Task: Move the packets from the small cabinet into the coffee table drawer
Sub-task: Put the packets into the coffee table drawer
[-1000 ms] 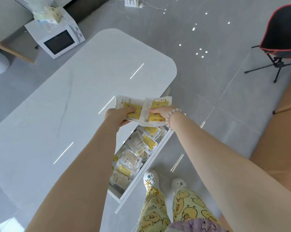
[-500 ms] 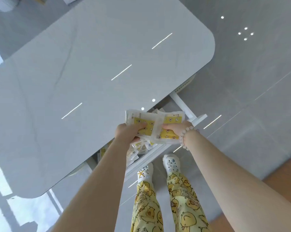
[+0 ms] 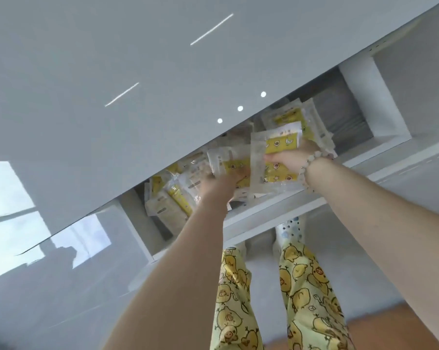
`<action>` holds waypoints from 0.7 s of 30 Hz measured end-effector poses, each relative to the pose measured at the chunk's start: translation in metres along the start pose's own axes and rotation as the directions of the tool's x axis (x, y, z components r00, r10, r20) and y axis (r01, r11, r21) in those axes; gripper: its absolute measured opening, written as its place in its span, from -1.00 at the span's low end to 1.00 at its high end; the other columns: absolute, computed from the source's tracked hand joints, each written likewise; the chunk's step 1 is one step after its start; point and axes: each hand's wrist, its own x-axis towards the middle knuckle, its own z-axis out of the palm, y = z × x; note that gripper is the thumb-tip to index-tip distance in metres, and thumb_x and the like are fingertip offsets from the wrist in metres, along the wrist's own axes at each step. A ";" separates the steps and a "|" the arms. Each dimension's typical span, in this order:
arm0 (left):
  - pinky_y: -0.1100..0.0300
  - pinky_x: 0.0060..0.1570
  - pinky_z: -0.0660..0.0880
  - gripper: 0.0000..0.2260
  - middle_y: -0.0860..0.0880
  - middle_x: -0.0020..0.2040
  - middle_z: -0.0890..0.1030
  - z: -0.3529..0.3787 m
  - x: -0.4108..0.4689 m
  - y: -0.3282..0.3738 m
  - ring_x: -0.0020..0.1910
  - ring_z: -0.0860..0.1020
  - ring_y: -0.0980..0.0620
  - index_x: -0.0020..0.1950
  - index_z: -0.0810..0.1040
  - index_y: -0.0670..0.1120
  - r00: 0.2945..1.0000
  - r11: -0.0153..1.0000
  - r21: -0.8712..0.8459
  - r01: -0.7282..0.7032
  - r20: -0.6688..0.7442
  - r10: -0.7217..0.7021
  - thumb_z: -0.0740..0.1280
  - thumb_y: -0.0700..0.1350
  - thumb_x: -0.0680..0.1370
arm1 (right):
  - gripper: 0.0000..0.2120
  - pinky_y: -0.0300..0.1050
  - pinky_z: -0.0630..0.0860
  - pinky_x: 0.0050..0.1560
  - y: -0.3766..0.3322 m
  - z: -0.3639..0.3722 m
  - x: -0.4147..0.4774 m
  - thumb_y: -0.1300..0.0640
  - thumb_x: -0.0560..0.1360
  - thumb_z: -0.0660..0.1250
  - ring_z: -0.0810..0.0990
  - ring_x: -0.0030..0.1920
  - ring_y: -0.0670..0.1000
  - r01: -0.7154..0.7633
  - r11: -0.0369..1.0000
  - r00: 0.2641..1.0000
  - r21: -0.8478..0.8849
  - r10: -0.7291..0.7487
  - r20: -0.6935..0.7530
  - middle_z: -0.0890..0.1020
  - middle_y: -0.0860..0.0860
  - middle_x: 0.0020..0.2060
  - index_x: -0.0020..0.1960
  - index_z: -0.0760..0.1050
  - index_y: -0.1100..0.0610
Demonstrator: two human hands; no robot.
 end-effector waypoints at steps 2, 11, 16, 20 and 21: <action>0.09 0.20 0.48 -0.53 0.01 0.00 0.57 0.000 0.015 0.000 0.04 0.53 -0.02 0.16 0.45 -0.10 1.000 1.000 0.014 0.006 -0.013 -0.006 0.54 0.00 0.37 | -0.14 -0.09 0.46 0.06 0.000 0.010 0.019 -0.10 0.42 0.44 0.48 0.25 0.14 0.006 1.000 1.000 -0.018 -0.006 -0.015 0.40 0.12 0.38 0.54 0.08 0.15; 0.22 -0.01 0.30 -0.32 0.01 0.18 0.46 0.004 0.045 0.006 0.12 0.43 -0.01 0.41 0.31 -0.10 0.996 0.993 0.096 -0.067 -0.044 0.071 0.48 0.10 0.41 | -0.58 -0.03 0.55 0.10 -0.003 0.027 0.066 -0.02 0.43 0.41 0.58 0.09 0.12 0.070 0.964 0.968 -0.257 -0.128 -0.216 0.60 0.09 0.08 0.17 0.48 0.21; 0.10 0.26 0.33 -0.11 -0.09 0.31 0.33 0.001 0.051 0.006 0.31 0.35 -0.07 0.42 0.24 -0.16 0.984 0.965 0.257 -0.046 -0.153 0.087 0.52 0.23 0.28 | -0.50 -0.09 0.42 -0.14 -0.006 0.027 0.062 -0.11 0.44 0.40 0.55 0.09 0.16 0.009 0.886 0.916 -0.464 -0.194 -0.352 0.54 0.12 0.07 0.20 0.42 0.21; 0.05 0.39 0.17 0.05 -0.14 0.44 0.18 -0.001 0.049 0.009 0.45 0.16 -0.13 0.50 0.04 -0.23 0.971 0.916 0.400 -0.036 -0.203 0.127 0.47 0.30 0.28 | -0.33 0.00 0.43 -0.07 -0.008 0.026 0.060 -0.14 0.37 0.46 0.46 0.23 0.18 -0.066 0.864 0.870 -0.498 -0.194 -0.453 0.46 0.17 0.19 0.30 0.34 0.23; 0.05 0.40 0.14 0.07 -0.14 0.45 0.16 0.000 0.049 0.009 0.46 0.13 -0.12 0.51 0.00 -0.24 0.968 0.905 0.424 -0.029 -0.214 0.131 0.46 0.31 0.29 | -0.28 0.04 0.45 0.00 -0.007 0.026 0.060 -0.14 0.36 0.47 0.42 0.28 0.18 -0.074 0.871 0.861 -0.485 -0.189 -0.472 0.43 0.17 0.24 0.33 0.31 0.23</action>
